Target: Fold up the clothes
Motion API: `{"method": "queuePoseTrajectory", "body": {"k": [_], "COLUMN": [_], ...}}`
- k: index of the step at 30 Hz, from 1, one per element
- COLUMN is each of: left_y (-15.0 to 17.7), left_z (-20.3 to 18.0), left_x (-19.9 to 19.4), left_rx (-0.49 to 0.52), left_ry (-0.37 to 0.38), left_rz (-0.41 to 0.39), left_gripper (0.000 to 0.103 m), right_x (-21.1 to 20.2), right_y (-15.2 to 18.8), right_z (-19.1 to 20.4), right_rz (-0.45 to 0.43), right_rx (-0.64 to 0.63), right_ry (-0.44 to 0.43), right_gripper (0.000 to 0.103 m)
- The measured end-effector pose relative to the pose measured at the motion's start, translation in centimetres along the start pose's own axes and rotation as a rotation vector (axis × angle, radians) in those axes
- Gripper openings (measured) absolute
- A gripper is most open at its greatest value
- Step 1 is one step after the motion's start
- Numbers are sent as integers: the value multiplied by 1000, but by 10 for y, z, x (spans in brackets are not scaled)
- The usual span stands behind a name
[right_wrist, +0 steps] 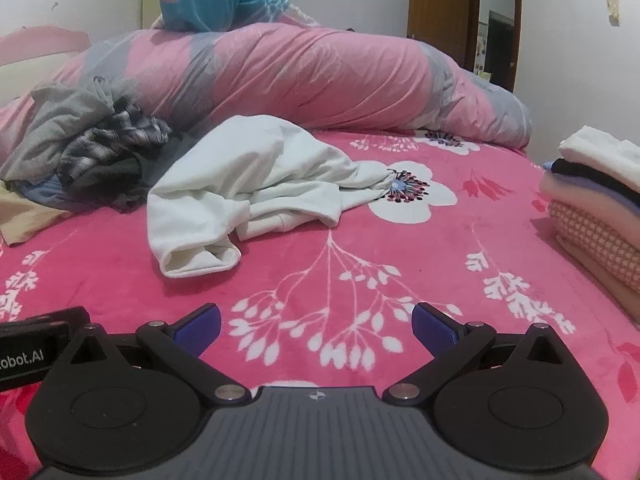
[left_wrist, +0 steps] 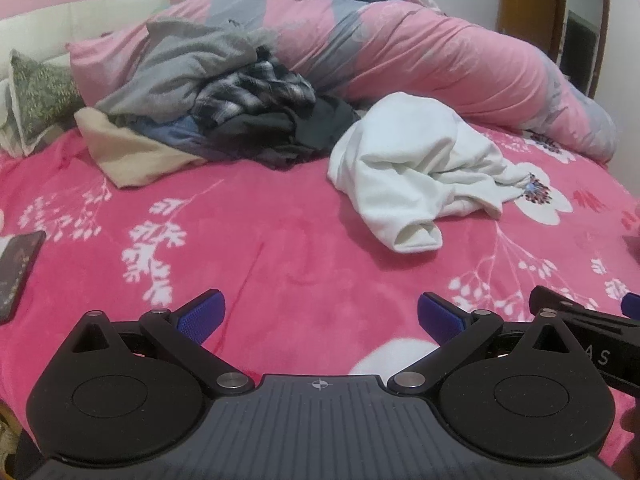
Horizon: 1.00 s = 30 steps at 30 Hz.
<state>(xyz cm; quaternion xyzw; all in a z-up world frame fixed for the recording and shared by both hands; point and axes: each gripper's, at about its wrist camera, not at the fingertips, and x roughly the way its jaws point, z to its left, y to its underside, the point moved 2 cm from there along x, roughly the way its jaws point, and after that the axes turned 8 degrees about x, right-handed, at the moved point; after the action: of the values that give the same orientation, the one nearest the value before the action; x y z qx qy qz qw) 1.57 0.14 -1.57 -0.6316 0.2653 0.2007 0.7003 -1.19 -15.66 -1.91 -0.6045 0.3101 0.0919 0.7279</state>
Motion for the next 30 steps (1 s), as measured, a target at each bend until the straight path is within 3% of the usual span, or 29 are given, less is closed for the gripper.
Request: {"method": "queuePoseTrajectory", "body": {"k": [4,8,22,26,30], "left_y": [4,6,9,8,7], "left_z": [2,4,27,28,32], "left_x": [3,8,14,11,7], "left_rx": [0,-8,-120,-71,-87], "left_ry": [42,80,51,-11,29], "left_rz": [44,104,164,136,110], "left_gripper": [103,103,103,103,103], "right_x": [5,-6,-9,-10,-10], "right_y": [0,-6,-13,-15,-15], "right_z": [2,1,-5,-4,0], "right_rz": [11,-44,-95,-88,-76], "right_rx": [-3,28,8,29,23], "right_ry": [3,4,-2,-16,-23], "right_gripper": [103,103,103,103,103]}}
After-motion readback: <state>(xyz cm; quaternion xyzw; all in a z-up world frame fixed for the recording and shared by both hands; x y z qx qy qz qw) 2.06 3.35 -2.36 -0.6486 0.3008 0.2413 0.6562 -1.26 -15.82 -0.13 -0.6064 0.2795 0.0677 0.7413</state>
